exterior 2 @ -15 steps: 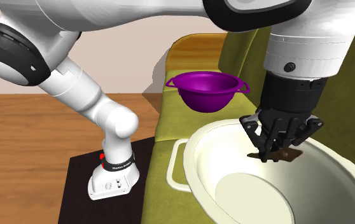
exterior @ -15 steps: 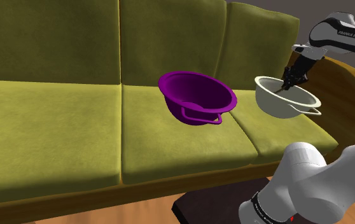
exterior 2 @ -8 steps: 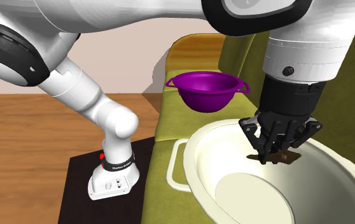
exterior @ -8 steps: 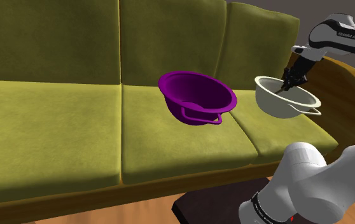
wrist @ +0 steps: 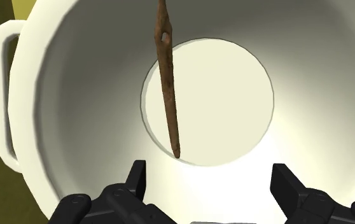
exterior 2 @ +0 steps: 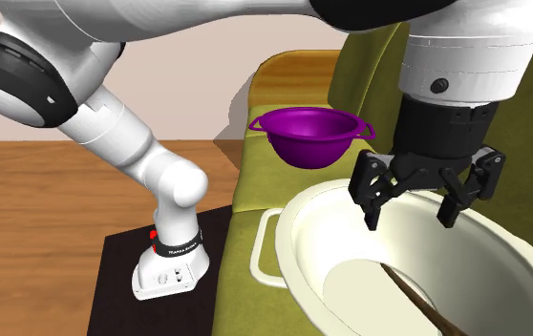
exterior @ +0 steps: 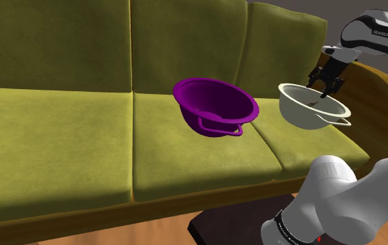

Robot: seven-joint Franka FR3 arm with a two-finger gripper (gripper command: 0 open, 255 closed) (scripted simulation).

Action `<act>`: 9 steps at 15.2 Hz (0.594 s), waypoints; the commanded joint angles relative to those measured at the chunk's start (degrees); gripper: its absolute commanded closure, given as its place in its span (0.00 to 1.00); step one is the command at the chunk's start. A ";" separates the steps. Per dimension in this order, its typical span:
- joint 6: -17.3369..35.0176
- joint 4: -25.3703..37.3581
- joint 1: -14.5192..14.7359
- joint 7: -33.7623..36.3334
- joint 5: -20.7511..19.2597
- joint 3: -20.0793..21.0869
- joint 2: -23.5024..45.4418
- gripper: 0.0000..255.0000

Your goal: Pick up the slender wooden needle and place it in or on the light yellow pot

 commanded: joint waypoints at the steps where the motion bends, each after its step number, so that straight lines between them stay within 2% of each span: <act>1: -2.98 3.61 0.69 -0.64 0.87 0.33 0.90 0.00; 2: -4.36 5.40 1.12 -1.00 1.28 0.30 1.40 0.00; 9: -4.36 5.40 1.13 -1.00 1.28 0.30 1.40 0.00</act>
